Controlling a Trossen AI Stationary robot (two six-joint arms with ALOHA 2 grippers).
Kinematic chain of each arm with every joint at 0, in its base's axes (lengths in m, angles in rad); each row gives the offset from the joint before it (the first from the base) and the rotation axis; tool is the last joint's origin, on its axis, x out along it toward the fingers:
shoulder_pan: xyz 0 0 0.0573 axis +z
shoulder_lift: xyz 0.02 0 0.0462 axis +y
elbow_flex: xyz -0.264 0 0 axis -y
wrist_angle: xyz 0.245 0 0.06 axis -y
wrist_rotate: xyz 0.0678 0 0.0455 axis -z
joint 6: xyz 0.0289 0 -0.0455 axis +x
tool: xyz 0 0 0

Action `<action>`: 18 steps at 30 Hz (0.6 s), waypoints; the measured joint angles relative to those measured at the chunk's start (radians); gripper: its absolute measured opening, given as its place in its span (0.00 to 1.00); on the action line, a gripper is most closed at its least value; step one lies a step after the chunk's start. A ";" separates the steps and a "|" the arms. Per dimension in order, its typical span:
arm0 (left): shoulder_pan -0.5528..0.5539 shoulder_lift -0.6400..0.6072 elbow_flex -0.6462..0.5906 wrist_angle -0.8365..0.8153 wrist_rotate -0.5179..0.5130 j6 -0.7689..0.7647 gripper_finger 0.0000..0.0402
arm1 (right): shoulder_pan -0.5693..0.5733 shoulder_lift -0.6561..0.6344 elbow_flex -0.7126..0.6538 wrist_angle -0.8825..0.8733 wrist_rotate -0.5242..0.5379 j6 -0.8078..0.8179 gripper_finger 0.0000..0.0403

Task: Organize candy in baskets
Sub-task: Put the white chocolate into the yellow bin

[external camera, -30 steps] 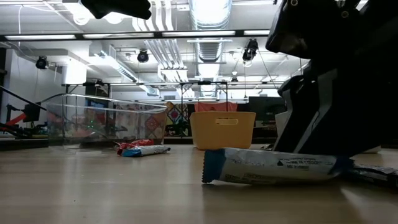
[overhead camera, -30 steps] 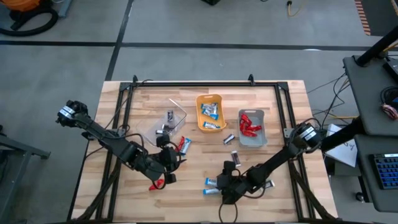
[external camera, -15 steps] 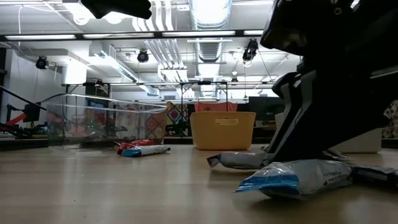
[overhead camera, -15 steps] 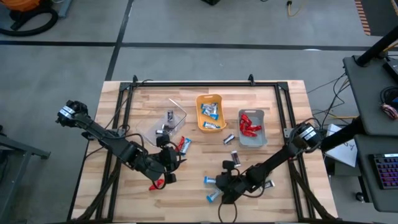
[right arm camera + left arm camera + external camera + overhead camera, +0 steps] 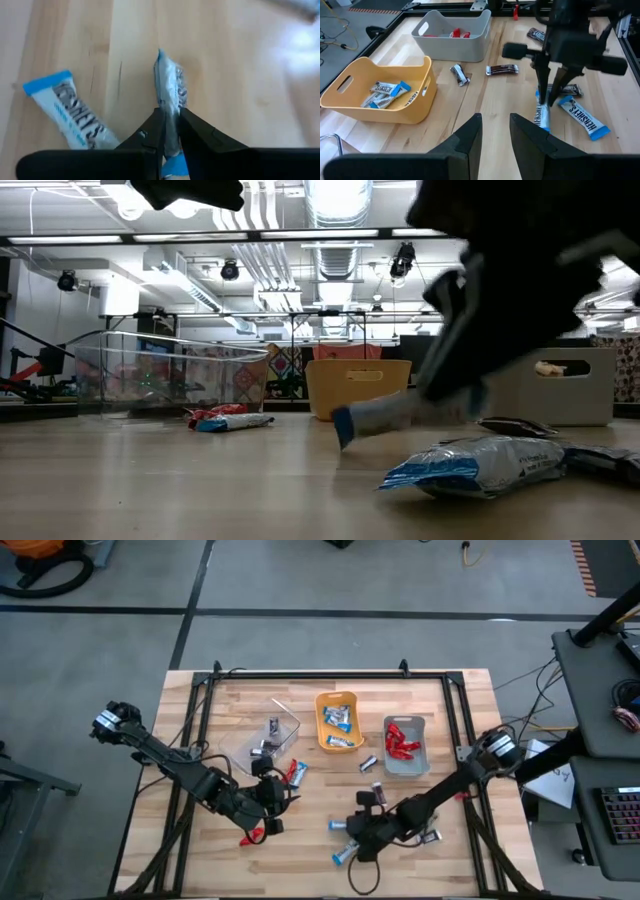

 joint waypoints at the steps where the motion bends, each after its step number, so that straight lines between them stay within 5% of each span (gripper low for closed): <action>1: 0.000 0.000 0.000 0.000 0.000 0.000 0.21 | -0.005 -0.012 0.000 0.000 0.003 -0.013 0.12; 11: 0.000 0.000 0.000 -0.002 0.000 0.000 0.21 | -0.066 -0.123 0.001 -0.012 0.004 -0.122 0.03; 18: 0.000 0.000 0.000 -0.006 0.000 0.001 0.21 | -0.065 -0.111 0.000 -0.015 -0.114 -0.303 0.05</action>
